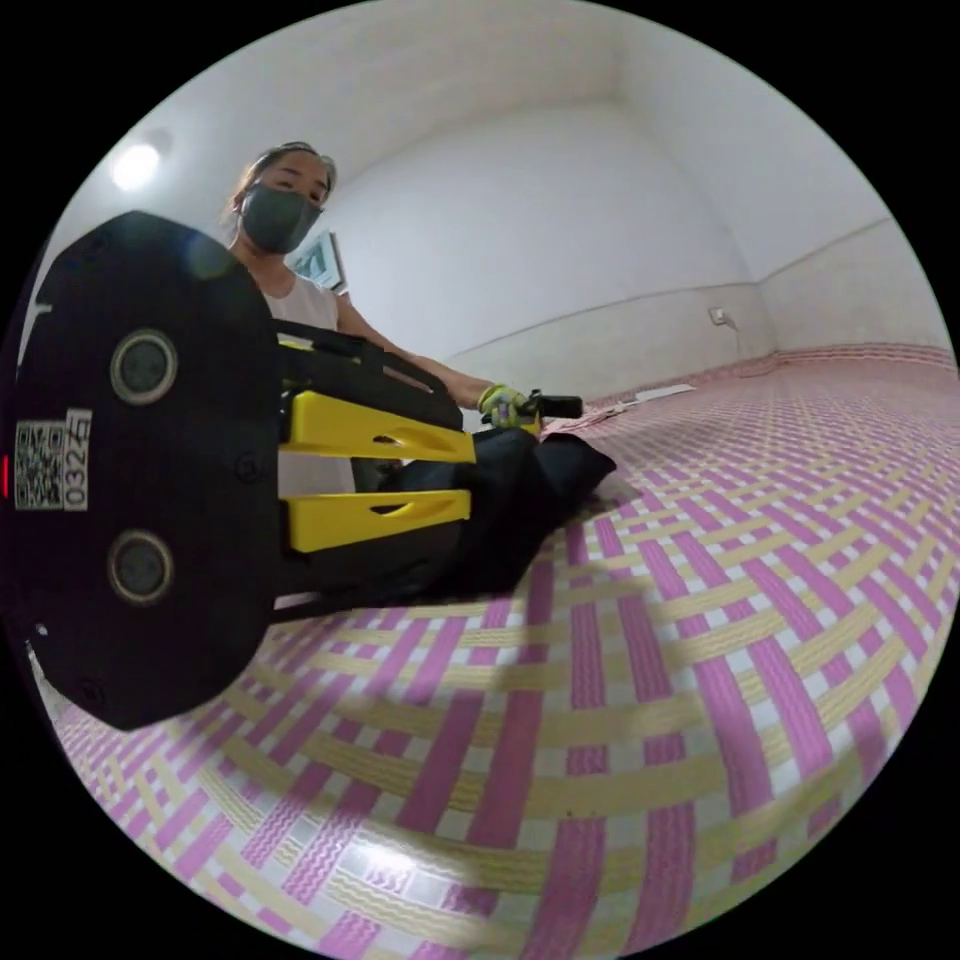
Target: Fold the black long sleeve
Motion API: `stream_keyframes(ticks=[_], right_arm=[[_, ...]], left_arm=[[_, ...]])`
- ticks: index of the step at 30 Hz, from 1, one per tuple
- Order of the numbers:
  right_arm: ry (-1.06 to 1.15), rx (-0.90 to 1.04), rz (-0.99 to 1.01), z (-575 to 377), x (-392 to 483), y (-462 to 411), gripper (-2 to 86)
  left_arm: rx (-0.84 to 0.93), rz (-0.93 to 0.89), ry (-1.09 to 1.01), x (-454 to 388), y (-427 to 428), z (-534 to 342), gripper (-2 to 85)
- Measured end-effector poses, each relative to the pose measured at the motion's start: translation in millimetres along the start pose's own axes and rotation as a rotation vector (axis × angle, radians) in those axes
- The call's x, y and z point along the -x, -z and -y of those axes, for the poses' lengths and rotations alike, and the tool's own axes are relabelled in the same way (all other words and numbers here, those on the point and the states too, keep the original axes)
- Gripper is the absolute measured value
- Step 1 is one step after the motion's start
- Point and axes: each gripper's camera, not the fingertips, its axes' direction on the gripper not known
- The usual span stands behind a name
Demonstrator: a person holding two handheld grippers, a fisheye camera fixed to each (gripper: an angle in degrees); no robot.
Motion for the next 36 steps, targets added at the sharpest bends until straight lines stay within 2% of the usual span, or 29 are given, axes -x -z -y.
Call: stream_keyframes(ticks=[3,5,7,8,11,16,18,20,23,25,27,29,32,36], right_arm=[[-0.005,-0.135,0.042,-6.4,-12.5,13.9,6.0],[0.071,-0.272,-0.04,-28.2,-2.5,21.8,5.6],[0.191,-0.36,-0.129,-49.5,13.9,16.3,3.4],[0.307,-0.377,-0.16,-60.1,25.2,4.6,1.5],[0.43,-0.298,-0.171,-56.1,30.8,-35.7,-0.4],[0.315,-0.356,-0.191,-22.2,-2.5,-58.7,-0.9],[0.226,-0.377,-0.204,-16.4,-21.1,-63.3,-0.9],[0.141,-0.452,-0.089,-23.8,-40.4,-62.8,-0.7],[0.118,-0.552,-0.04,-53.5,-44.4,-61.5,0.3],[0.193,-0.58,-0.024,-85.0,-36.0,-59.7,3.5],[0.245,-0.596,-0.053,-125.7,-29.9,-61.5,6.3],[0.259,-0.594,-0.205,-181.2,-29.0,-74.2,8.1],[0.251,-0.556,-0.328,-231.3,-43.8,-97.7,9.8],[0.289,-0.494,-0.325,-252.6,-57.9,-125.4,10.9]], left_arm=[[-0.133,-0.054,-0.014,18.5,13.5,-18.9,1.2],[-0.321,-0.023,-0.087,9.1,28.3,-58.9,-0.1],[-0.401,0.022,-0.201,-13.1,21.2,-88.6,-0.7],[-0.415,0.032,-0.297,-30.3,5.8,-102.0,-0.8],[-0.385,0.113,-0.367,-46.5,-44.5,-98.7,-0.9],[-0.425,0.364,-0.276,-11.8,-78.3,-67.8,-0.9],[-0.517,0.264,-0.227,11.2,-73.0,-72.8,-0.8],[-0.62,0.151,-0.163,32.6,-71.0,-89.5,-0.7],[-0.72,0.136,-0.136,34.0,-71.7,-130.3,0.2],[-0.732,0.149,-0.203,21.5,-75.2,-165.7,2.1],[-0.695,0.245,-0.228,9.3,-87.4,-202.8,5.0],[-0.631,0.363,-0.246,3.1,-114.4,-251.4,7.1],[-0.571,0.368,-0.249,10.7,-151.6,-291.0,10.1],[-0.513,0.367,-0.248,18.0,-189.6,-299.7,11.4]])
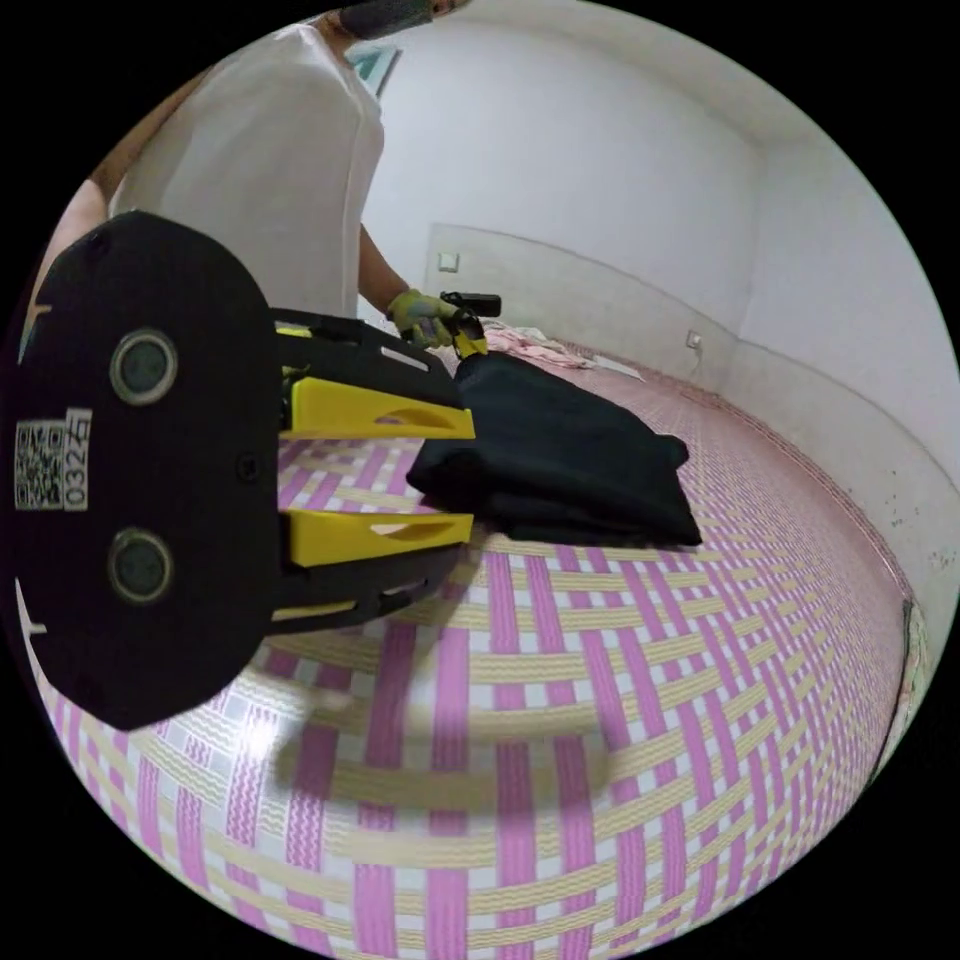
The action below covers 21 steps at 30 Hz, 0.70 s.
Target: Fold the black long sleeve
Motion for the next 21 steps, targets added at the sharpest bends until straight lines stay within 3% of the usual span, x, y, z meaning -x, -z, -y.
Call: stream_keyframes(ticks=[9,13,16,21], right_arm=[[0.071,0.12,-0.064,-19.5,25.0,-24.3,1.3],[0.051,0.177,-0.108,-49.7,24.7,-5.3,1.8],[-0.086,0.076,-0.116,-79.1,-3.3,31.9,4.7],[-0.248,-0.136,-0.051,-126.4,-31.7,90.8,8.3]], left_arm=[[0.065,-0.045,0.06,-11.5,-22.3,-10.0,2.9],[0.222,-0.097,0.066,-25.2,-46.0,-49.8,2.1],[0.344,-0.213,0.064,-32.1,-68.9,-86.9,3.9],[0.12,-0.264,0.202,-6.7,-36.4,-117.4,7.1]])
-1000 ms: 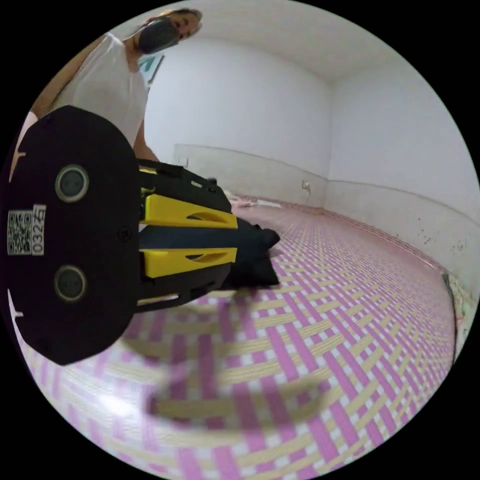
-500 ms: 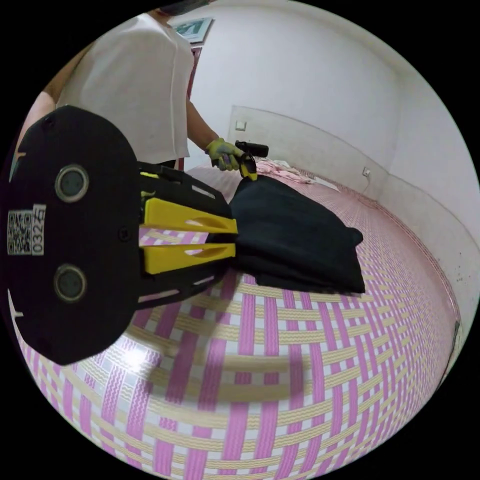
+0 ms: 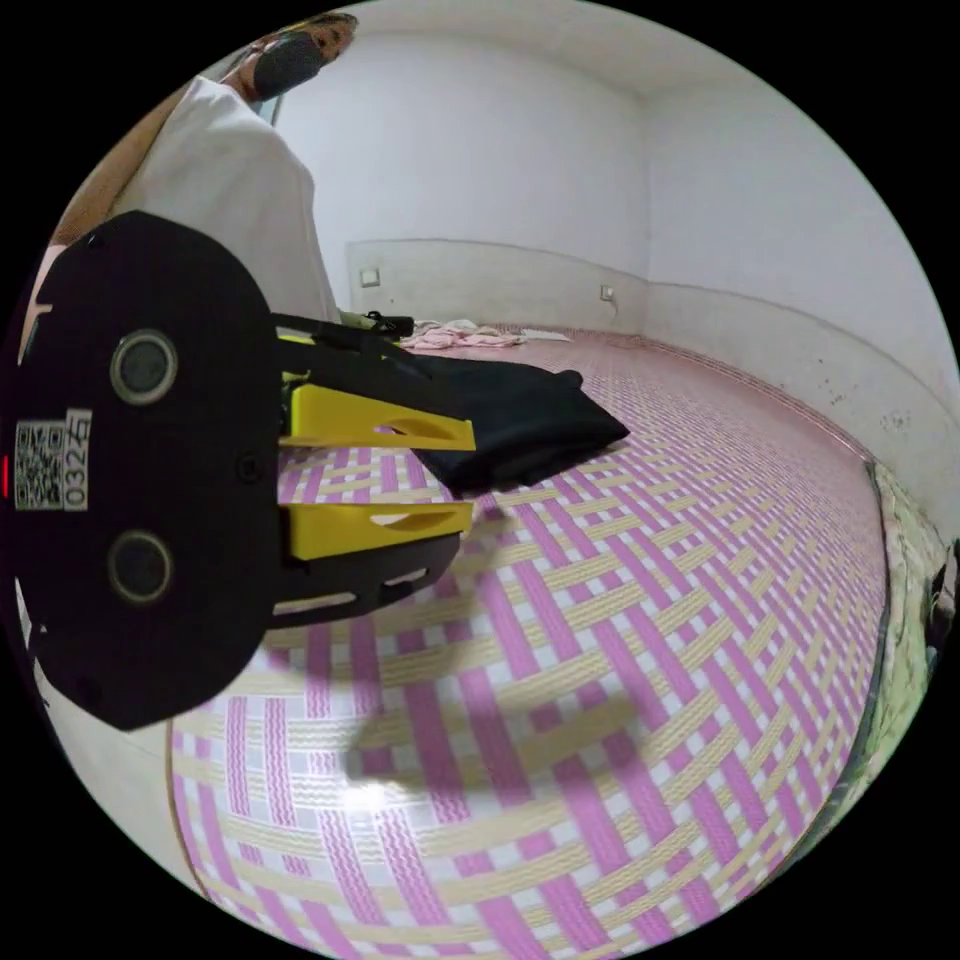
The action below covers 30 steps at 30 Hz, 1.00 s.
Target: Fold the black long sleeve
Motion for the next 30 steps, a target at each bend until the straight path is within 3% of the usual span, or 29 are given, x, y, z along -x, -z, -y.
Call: stream_keyframes(ticks=[6,18,26,30], right_arm=[[-0.086,0.084,0.14,-28.1,-16.1,-20.1,12.3],[-0.133,0.061,0.209,-34.5,-34.1,-20.7,12.8],[-0.18,0.048,0.338,-45.4,-60.4,2.2,13.6],[-0.19,0.044,0.346,-50.0,-64.7,9.8,14.4]], left_arm=[[-0.155,0.091,0.074,0.1,29.4,25.9,9.3],[-0.068,0.142,0.072,-15.7,8.6,83.7,12.2],[-0.11,-0.183,0.059,14.7,23.1,74.4,15.0],[-0.116,-0.208,0.059,8.1,22.8,74.0,18.9]])
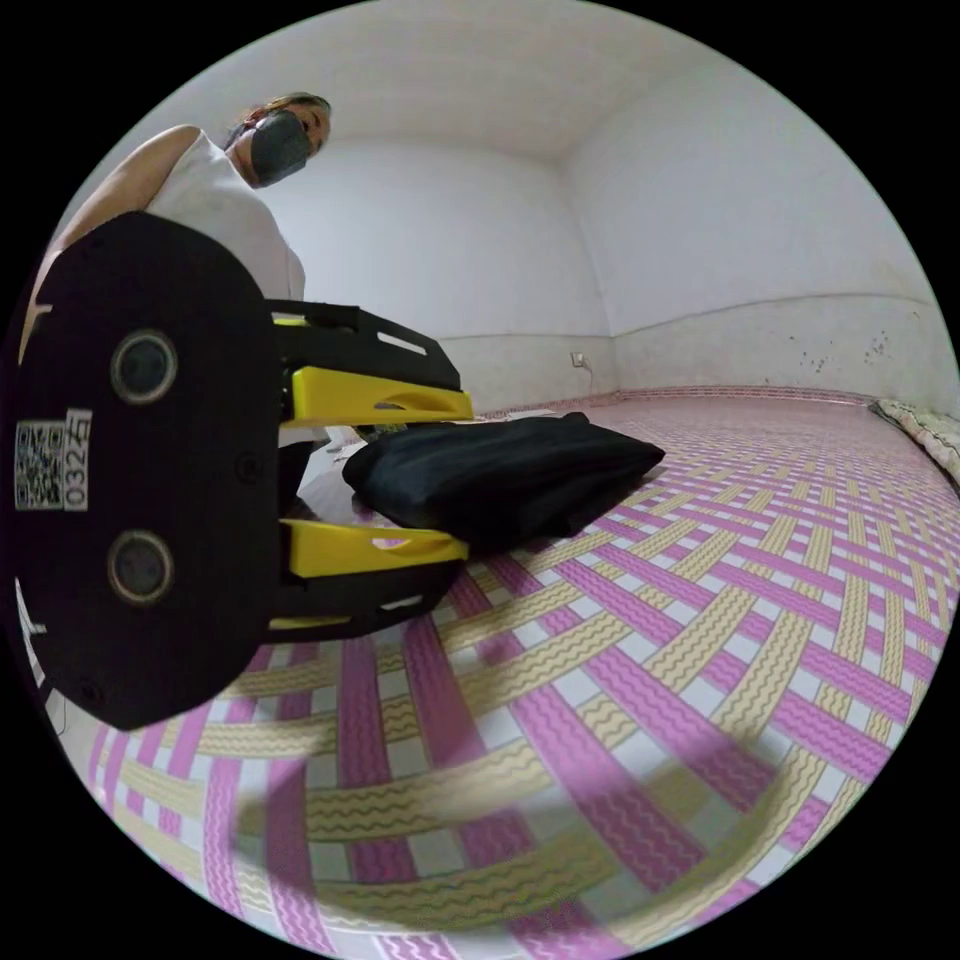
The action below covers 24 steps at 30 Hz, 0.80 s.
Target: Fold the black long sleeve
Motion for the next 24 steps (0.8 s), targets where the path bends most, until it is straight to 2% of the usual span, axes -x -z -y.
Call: stream_keyframes(ticks=[3,5,15,24], right_arm=[[-0.018,0.013,0.012,-1.6,-1.9,5.4,14.4],[-0.029,0.021,0.012,-2.7,-3.9,9.2,14.2],[-0.01,0.016,-0.057,-9.4,-1.5,12.6,11.3],[0.026,0.012,-0.109,-26.1,-6.3,16.5,6.7]], left_arm=[[0.047,0.073,0.0,-14.9,-11.6,8.7,18.6],[0.098,0.191,-0.013,-24.0,-23.0,15.1,15.4],[0.12,0.262,-0.073,-39.2,-48.7,21.0,6.8],[0.087,0.021,-0.11,-32.0,-45.2,22.4,2.9]])
